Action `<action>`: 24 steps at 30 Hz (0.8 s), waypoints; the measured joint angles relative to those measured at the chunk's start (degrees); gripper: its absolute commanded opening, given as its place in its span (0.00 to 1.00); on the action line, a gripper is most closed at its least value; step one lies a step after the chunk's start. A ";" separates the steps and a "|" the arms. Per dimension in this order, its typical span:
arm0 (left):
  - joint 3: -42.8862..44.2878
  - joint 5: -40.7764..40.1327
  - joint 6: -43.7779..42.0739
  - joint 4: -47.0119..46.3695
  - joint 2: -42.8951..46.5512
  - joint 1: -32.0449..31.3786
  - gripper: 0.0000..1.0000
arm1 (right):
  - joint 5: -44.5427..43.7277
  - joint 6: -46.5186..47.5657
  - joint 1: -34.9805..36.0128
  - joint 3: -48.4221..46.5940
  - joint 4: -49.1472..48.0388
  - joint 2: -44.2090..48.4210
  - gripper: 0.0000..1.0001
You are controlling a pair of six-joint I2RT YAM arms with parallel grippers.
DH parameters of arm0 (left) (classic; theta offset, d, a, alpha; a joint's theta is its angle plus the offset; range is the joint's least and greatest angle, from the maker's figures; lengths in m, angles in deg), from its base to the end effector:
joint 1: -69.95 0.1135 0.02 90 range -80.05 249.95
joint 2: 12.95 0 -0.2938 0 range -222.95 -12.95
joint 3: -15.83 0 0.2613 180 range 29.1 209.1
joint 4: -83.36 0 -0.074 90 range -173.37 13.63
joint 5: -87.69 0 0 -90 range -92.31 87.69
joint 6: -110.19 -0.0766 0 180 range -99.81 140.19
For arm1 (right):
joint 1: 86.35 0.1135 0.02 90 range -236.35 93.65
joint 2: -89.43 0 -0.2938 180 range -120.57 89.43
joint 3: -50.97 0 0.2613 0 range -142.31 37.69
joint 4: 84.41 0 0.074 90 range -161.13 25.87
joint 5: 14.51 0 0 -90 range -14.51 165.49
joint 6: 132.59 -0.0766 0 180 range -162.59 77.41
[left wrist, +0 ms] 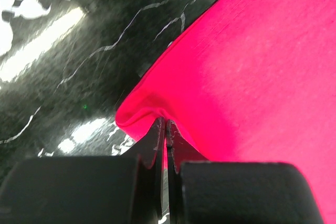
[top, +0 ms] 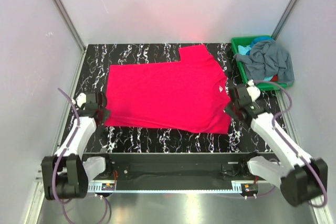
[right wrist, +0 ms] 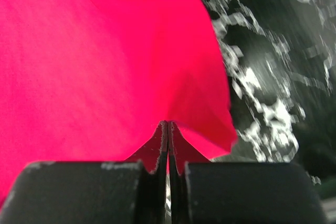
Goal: Fold and stack the t-shirts
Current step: Fold the tshirt
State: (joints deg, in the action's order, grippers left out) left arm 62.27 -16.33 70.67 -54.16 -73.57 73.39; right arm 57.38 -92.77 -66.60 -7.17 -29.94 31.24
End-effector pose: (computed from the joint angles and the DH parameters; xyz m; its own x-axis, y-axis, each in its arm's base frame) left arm 0.2092 0.0312 0.1816 -0.3832 -0.7728 -0.5059 -0.7649 0.5725 -0.2952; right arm 0.2072 0.0491 0.2434 -0.6071 0.5577 -0.5661 0.4917 0.8232 0.2837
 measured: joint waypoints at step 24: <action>23.06 -3.56 -5.33 0.52 -25.16 0.00 0.00 | -3.23 22.86 0.00 -24.06 -15.32 -27.04 0.00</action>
State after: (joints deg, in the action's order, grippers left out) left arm 85.33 -19.90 65.34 -53.63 -98.73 73.39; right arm 54.15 -69.90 -66.60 -31.23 -45.27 4.20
